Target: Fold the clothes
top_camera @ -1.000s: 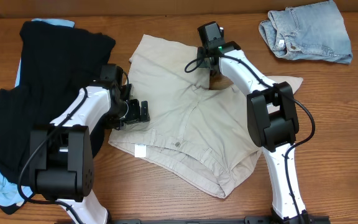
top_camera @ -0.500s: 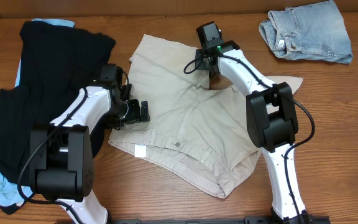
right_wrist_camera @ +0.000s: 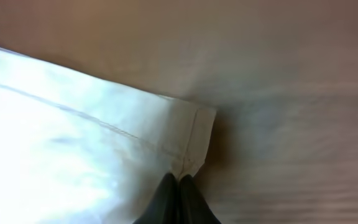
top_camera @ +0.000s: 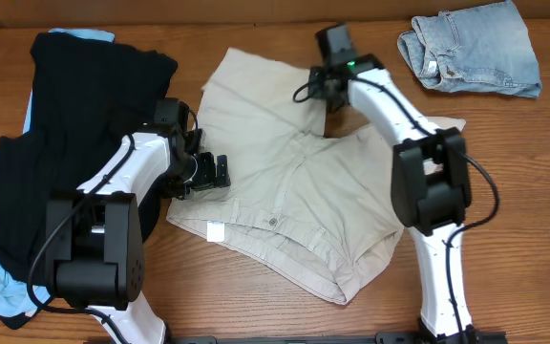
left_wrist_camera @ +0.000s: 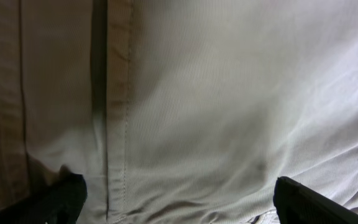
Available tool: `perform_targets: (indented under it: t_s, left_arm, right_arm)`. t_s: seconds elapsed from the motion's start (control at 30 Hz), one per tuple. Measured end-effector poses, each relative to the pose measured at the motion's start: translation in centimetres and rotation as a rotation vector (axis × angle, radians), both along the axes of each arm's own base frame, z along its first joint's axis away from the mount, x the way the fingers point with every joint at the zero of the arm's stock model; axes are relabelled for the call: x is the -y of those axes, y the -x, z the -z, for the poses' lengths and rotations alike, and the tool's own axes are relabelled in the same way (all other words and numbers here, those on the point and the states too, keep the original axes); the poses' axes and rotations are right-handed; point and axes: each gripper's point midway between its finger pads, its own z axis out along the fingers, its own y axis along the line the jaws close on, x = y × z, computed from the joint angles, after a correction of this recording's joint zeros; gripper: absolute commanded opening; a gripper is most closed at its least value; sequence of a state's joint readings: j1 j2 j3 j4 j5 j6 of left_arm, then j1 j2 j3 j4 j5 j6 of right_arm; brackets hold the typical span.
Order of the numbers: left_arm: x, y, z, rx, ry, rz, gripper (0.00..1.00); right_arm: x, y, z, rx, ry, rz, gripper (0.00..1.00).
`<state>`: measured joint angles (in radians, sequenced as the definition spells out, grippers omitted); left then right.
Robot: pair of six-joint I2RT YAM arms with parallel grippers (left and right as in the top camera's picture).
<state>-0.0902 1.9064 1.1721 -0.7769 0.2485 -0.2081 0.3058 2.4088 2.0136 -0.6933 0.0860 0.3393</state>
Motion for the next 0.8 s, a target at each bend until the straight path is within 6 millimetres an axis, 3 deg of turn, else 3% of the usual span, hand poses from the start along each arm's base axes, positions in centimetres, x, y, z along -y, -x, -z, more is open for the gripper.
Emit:
perform_targets:
  t_s: [0.2, 0.33, 0.47, 0.5, 0.57, 0.6, 0.67, 0.8]
  left_arm:
    - [0.0, 0.0, 0.0, 0.000, 0.000, 0.000, 1.00]
    - [0.1, 0.0, 0.0, 0.000, -0.005, 0.004, 1.00]
    - [0.3, -0.2, 0.0, 0.013, -0.015, 0.015, 1.00]
    - [0.4, -0.3, 0.1, 0.017, -0.019, 0.020, 1.00]
    - [0.5, -0.3, 0.1, 0.022, -0.027, 0.025, 1.00]
    - [0.5, -0.3, 0.1, 0.023, -0.031, 0.027, 1.00]
    - [0.5, -0.3, 0.1, 0.023, -0.035, 0.030, 1.00]
    - [0.5, -0.4, 0.0, 0.019, -0.039, 0.038, 1.00]
  right_arm:
    - [4.7, -3.5, -5.3, 0.157, -0.053, 0.095, 0.04]
    - [8.2, -5.1, -6.4, 0.213, -0.074, 0.161, 0.04]
    - [9.6, -5.8, -6.8, 0.237, -0.095, 0.184, 0.04]
    - [9.8, -5.8, -6.8, 0.237, -0.098, 0.185, 0.14]
    - [10.1, -5.8, -6.8, 0.236, -0.098, 0.189, 0.61]
    - [10.6, -5.8, -6.8, 0.235, -0.095, 0.195, 0.72]
    - [11.6, -5.6, -6.4, 0.215, -0.085, 0.204, 0.82]
    - [13.7, -3.8, -5.0, 0.118, -0.070, 0.220, 0.88]
